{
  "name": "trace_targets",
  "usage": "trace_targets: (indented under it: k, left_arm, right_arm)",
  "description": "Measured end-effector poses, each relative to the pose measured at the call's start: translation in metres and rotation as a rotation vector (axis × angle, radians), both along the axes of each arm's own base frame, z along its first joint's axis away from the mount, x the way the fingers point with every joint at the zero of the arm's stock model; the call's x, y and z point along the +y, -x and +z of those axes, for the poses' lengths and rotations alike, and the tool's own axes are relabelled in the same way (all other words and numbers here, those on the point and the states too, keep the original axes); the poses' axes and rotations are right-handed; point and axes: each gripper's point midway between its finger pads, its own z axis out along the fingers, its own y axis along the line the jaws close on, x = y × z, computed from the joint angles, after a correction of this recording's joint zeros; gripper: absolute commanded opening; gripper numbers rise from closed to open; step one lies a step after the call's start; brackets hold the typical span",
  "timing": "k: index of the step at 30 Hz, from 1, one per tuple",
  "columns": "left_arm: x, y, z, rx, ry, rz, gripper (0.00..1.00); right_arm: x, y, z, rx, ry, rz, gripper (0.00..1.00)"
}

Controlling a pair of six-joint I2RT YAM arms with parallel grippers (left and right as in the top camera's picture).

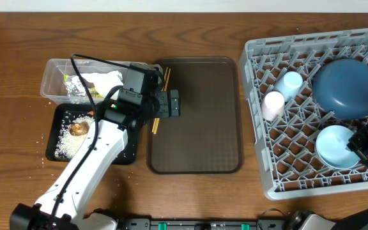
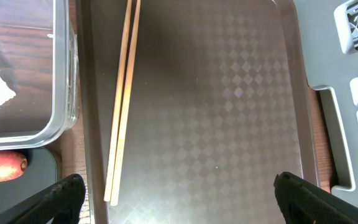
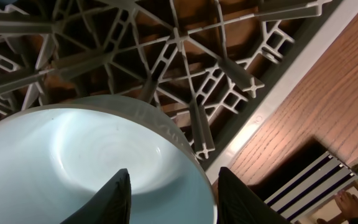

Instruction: Sort waste into correct bins and load items into the dishwasher rack

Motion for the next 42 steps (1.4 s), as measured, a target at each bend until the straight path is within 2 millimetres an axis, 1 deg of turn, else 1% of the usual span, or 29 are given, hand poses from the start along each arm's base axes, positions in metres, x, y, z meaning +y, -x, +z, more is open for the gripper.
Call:
trace_targets:
  k: [7,13,16,19,20,23,30,33,36,38,42]
  left_arm:
    - [0.000,0.000,0.000,0.000,0.000,-0.001,0.98]
    - [0.000,0.000,0.000,0.000,0.000,0.000,0.98]
    - [0.000,0.000,0.000,0.000,0.000,0.000,0.98]
    - [0.000,0.000,0.000,0.000,0.000,0.000,0.98]
    - [0.000,0.000,0.000,0.000,0.000,-0.001,0.98]
    - [0.000,0.000,0.000,0.000,0.000,0.000,0.98]
    - [0.000,0.000,0.000,0.000,0.000,0.000,0.98]
    - [0.000,0.000,0.000,0.000,0.000,0.000,0.98]
    - [0.000,0.000,0.000,0.000,0.000,-0.001,0.98]
    - [0.000,0.000,0.000,0.000,0.000,0.000,0.98]
    - [0.000,0.000,0.000,0.000,0.000,0.000,0.98]
  right_arm:
    - [0.002,0.003,-0.016,0.021,-0.015,-0.005,0.35]
    - [0.003,0.004,-0.022,0.022,-0.016,-0.015,0.33]
    - [0.002,0.003,-0.028,0.016,-0.012,-0.020,0.33]
    - [0.005,0.006,-0.034,0.027,-0.022,-0.023,0.33]
    - [0.005,0.007,-0.034,0.030,-0.024,-0.023,0.32]
    - [0.005,0.007,-0.034,0.029,-0.024,-0.024,0.25]
    - [0.004,0.006,-0.035,0.027,-0.021,-0.027,0.22]
    - [0.005,0.006,-0.035,0.027,-0.022,-0.027,0.27]
    - [0.005,0.006,-0.036,0.027,-0.022,-0.027,0.27]
    - [0.005,0.007,-0.037,0.029,-0.023,-0.028,0.27]
    - [0.006,0.009,-0.040,0.035,-0.027,-0.027,0.22]
